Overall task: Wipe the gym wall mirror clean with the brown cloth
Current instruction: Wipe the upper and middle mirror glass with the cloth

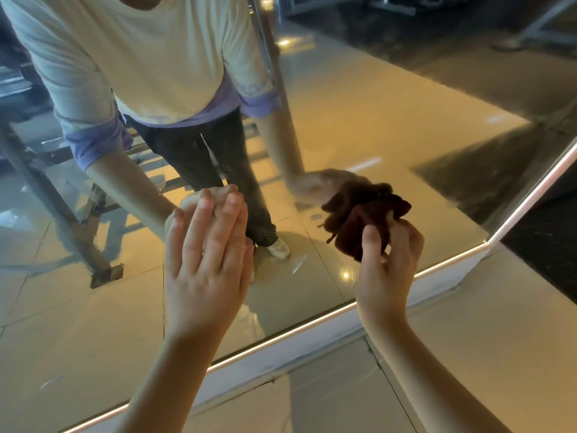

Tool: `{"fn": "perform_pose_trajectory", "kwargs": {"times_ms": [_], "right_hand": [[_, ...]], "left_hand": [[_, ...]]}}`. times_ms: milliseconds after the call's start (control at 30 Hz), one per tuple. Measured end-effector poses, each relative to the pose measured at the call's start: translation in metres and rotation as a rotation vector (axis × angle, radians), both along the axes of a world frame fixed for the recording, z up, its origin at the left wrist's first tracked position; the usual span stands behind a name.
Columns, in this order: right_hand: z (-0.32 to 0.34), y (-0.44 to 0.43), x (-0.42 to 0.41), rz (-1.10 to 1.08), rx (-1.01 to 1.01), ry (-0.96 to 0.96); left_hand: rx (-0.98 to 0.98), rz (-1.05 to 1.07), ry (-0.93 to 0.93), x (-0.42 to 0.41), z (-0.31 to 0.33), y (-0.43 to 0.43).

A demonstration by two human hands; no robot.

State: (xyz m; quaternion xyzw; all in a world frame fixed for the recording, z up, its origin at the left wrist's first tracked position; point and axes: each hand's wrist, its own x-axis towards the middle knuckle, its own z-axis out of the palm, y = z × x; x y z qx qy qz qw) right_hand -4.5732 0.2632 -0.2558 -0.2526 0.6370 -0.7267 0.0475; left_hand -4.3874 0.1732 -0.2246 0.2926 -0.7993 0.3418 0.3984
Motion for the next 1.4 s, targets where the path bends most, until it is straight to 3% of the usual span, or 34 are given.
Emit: {"fn": "perform_pose_trajectory", "kwargs": {"times_ms": [100,233,367,500,633,800,967,1167,1333,1400], "right_hand": [[-0.008,-0.001,0.000,-0.014,-0.031,0.082],[-0.006,-0.009,0.007,-0.074,0.004,0.030],[0.006,-0.009,0.028,-0.030,0.007,0.232],[0.013,-0.013,0.013,-0.081,-0.005,0.199],[0.007,-0.015,0.029,-0.115,0.014,-0.003],[0.020,-0.015,0.035,-0.034,0.007,0.092],[0.019,-0.018,0.022,-0.131,0.017,-0.052],[0.022,-0.015,0.045,0.034,0.048,0.159],[0.015,-0.012,0.016,-0.123,0.059,0.065],[0.010,-0.012,0.034,-0.072,0.085,0.087]], "left_hand": [[-0.001,-0.005,-0.013,0.001,0.001,-0.002],[-0.004,0.009,-0.024,0.002,-0.001,-0.003],[-0.012,0.008,-0.029,0.005,-0.002,-0.004],[-0.012,0.000,-0.032,0.006,-0.002,-0.003],[-0.036,0.003,-0.039,0.006,-0.002,-0.004],[-0.052,-0.005,-0.049,0.008,-0.001,-0.004],[-0.045,-0.012,-0.051,0.008,0.001,-0.001],[-0.047,0.002,-0.088,0.011,0.003,-0.001],[-0.018,-0.030,-0.096,0.016,0.005,-0.001],[-0.018,-0.044,-0.089,0.016,0.005,-0.001]]}}
